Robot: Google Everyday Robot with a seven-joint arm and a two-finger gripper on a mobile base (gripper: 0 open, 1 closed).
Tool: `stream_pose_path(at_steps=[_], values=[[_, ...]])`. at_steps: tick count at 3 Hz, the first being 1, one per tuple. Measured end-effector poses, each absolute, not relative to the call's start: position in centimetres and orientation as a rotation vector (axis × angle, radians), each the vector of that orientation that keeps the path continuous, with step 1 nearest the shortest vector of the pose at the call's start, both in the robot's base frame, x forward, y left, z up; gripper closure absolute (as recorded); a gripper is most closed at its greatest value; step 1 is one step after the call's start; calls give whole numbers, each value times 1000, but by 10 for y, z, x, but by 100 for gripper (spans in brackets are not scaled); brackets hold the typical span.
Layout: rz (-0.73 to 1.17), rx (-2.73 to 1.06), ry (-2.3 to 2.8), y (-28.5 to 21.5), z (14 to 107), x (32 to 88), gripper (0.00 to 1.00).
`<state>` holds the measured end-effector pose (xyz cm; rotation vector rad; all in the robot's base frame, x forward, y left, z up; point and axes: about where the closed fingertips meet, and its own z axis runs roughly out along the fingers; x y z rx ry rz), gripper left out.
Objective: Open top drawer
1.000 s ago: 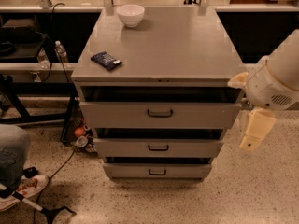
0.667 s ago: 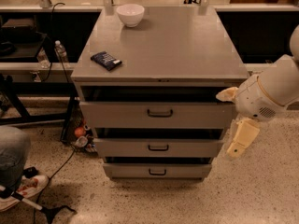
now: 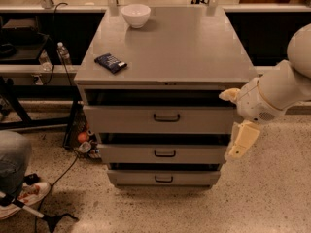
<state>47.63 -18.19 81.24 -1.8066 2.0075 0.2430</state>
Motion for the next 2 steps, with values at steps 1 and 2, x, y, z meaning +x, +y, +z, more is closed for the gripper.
stream_pose_path(at_steps=[1,2], values=[[152,-1856,1928,-181,791,515,0],[109,-1886,1911,-180,764,550,0]])
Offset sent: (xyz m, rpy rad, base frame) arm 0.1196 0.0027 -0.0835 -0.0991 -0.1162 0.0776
